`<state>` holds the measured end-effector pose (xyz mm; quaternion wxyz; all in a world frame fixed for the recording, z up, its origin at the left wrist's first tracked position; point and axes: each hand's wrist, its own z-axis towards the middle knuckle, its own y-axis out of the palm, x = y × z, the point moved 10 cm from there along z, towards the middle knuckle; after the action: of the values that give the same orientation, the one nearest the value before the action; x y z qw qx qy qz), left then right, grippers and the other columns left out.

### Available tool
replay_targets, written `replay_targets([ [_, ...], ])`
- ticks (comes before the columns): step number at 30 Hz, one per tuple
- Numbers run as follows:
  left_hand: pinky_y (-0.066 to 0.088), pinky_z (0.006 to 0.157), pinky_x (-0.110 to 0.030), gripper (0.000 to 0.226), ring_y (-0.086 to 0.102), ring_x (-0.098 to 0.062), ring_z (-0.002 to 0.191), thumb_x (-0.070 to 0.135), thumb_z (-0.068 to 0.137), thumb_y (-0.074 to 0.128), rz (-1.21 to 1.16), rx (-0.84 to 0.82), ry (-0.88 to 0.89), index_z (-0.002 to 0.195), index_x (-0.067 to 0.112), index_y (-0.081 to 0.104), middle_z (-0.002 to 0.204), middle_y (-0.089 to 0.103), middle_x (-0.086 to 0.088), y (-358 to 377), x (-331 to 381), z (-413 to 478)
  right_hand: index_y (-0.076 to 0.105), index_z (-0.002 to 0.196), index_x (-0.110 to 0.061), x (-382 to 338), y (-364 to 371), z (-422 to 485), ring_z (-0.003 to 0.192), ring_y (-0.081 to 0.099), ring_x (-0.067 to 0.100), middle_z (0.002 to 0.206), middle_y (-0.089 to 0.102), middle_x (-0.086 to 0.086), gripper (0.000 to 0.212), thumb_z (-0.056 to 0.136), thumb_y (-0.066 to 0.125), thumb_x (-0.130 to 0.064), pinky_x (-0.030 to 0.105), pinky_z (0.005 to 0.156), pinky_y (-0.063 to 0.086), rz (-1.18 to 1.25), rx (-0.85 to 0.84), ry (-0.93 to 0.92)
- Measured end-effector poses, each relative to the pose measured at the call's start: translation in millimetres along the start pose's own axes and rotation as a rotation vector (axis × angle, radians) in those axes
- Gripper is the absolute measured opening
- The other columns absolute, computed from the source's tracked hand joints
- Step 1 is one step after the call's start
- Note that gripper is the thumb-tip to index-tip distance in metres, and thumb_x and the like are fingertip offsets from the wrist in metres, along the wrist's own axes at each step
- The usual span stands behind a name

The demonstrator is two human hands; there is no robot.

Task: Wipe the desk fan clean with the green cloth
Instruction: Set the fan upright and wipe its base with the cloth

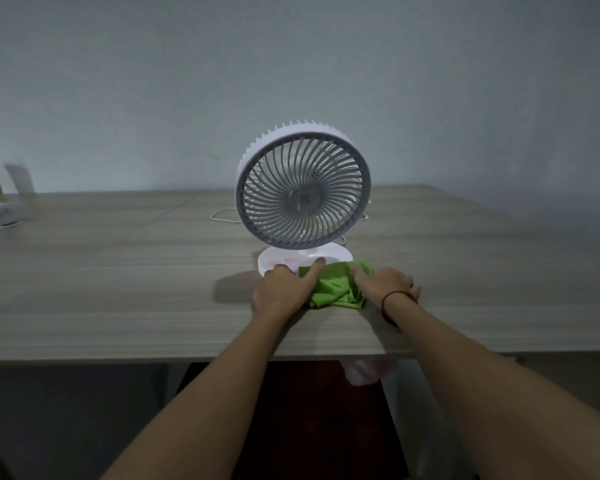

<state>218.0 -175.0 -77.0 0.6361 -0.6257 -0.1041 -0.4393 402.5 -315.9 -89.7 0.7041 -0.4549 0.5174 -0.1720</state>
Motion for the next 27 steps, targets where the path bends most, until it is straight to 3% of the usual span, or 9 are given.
replay_targets([
  [2,0.050,0.091,-0.040,0.084,0.061,-0.032,0.108,0.079,0.068,0.050,0.010,-0.025,-0.021,0.110,0.007,0.060,0.112,0.066,-0.010,7.1,6.2,1.2,0.056,0.128,-0.016,-7.3,7.3,-0.4,0.132,0.041,0.033,0.137,0.053,0.013,0.073,0.081,0.042,-0.070,0.044,0.113,0.027,-0.037,-0.075,-0.036],
  [4,0.052,0.090,-0.041,0.067,0.062,-0.032,0.106,0.063,0.070,0.060,-0.015,-0.046,-0.035,0.106,0.006,0.061,0.111,0.067,-0.012,12.8,8.0,3.7,0.059,0.122,-0.022,-15.3,14.9,3.1,0.128,0.047,0.033,0.132,0.058,0.010,0.062,0.077,0.051,-0.064,0.047,0.112,0.031,0.054,-0.121,-0.093],
  [8,0.052,0.075,-0.035,0.024,0.066,-0.031,0.087,0.036,0.076,0.066,-0.258,0.000,0.056,0.068,0.014,0.057,0.083,0.069,-0.012,9.2,10.7,4.7,0.058,0.117,-0.013,-28.4,17.0,0.8,0.112,0.061,0.029,0.119,0.066,0.010,0.047,0.080,0.065,-0.042,0.041,0.101,0.047,0.441,-0.123,-0.212],
  [11,0.055,0.073,-0.043,0.016,0.064,-0.029,0.079,0.019,0.083,0.063,-0.562,0.047,0.086,0.070,0.016,0.054,0.076,0.065,-0.012,0.4,5.3,7.3,0.055,0.109,-0.011,-33.6,7.0,-3.2,0.099,0.063,0.024,0.106,0.065,0.008,0.040,0.079,0.074,-0.028,0.035,0.089,0.052,0.713,-0.043,-0.228],
  [14,0.054,0.077,-0.049,0.016,0.065,-0.032,0.080,0.018,0.088,0.062,-0.666,0.135,0.075,0.075,0.018,0.053,0.085,0.066,-0.023,-9.8,-5.9,16.7,0.059,0.106,-0.009,-56.9,5.3,-4.8,0.093,0.063,0.022,0.097,0.064,0.005,0.036,0.079,0.074,-0.027,0.029,0.080,0.049,0.751,-0.007,-0.297],
  [19,0.050,0.077,-0.037,0.013,0.065,-0.035,0.088,0.017,0.088,0.061,-0.409,0.246,0.033,0.094,0.005,0.058,0.095,0.067,-0.024,-33.5,-26.8,37.8,0.063,0.101,-0.010,-71.8,12.1,8.1,0.098,0.063,0.031,0.106,0.068,0.014,0.033,0.087,0.062,-0.040,0.032,0.082,0.048,0.538,0.051,-0.320],
  [23,0.045,0.088,-0.037,0.035,0.058,-0.035,0.107,0.032,0.086,0.064,-0.081,0.187,-0.067,0.109,0.008,0.054,0.116,0.058,-0.017,-43.1,-41.8,41.1,0.066,0.101,-0.014,-46.2,4.0,22.6,0.104,0.062,0.034,0.113,0.067,0.014,0.023,0.091,0.055,-0.032,0.036,0.084,0.048,0.204,0.172,-0.224],
  [27,0.040,0.095,-0.040,0.031,0.054,-0.032,0.109,0.033,0.087,0.057,0.192,0.279,0.199,0.109,0.012,0.057,0.115,0.058,-0.013,-45.5,-3.6,25.9,0.065,0.116,-0.014,-64.9,13.9,26.9,0.116,0.057,0.032,0.125,0.063,0.012,0.029,0.092,0.053,-0.026,0.037,0.096,0.046,0.143,0.109,-0.425],
])
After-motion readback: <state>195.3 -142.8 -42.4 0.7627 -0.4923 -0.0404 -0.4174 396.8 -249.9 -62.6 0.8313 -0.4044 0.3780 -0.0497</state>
